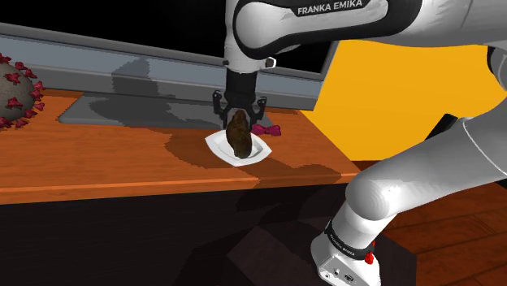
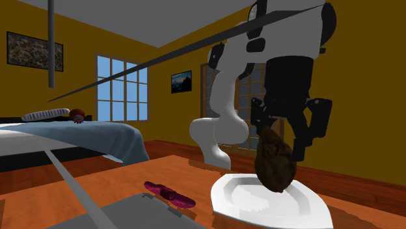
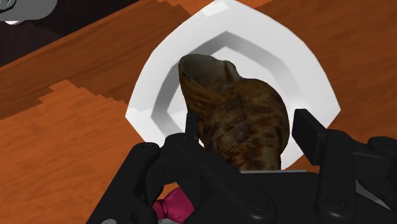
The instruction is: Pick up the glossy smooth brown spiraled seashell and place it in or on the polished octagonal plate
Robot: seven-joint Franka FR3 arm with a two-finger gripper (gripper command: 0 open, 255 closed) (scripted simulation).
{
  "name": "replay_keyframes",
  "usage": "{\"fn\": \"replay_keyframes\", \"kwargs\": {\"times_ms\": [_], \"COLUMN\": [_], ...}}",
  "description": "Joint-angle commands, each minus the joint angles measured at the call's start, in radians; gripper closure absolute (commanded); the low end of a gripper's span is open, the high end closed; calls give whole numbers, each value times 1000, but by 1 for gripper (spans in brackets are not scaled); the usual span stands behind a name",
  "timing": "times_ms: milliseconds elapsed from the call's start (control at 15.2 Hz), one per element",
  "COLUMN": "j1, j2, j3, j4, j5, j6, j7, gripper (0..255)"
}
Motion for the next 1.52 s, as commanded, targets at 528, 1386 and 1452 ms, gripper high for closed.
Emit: {"fn": "replay_keyframes", "kwargs": {"times_ms": [528,1386,1452], "j1": [74,213,223], "j2": [42,60,57], "j3": [-40,-167,-177], "j4": [-92,-65,-35], "j5": [-26,-83,-87], "j6": [120,90,56], "j7": [37,85,88], "gripper": [255,0,0]}}
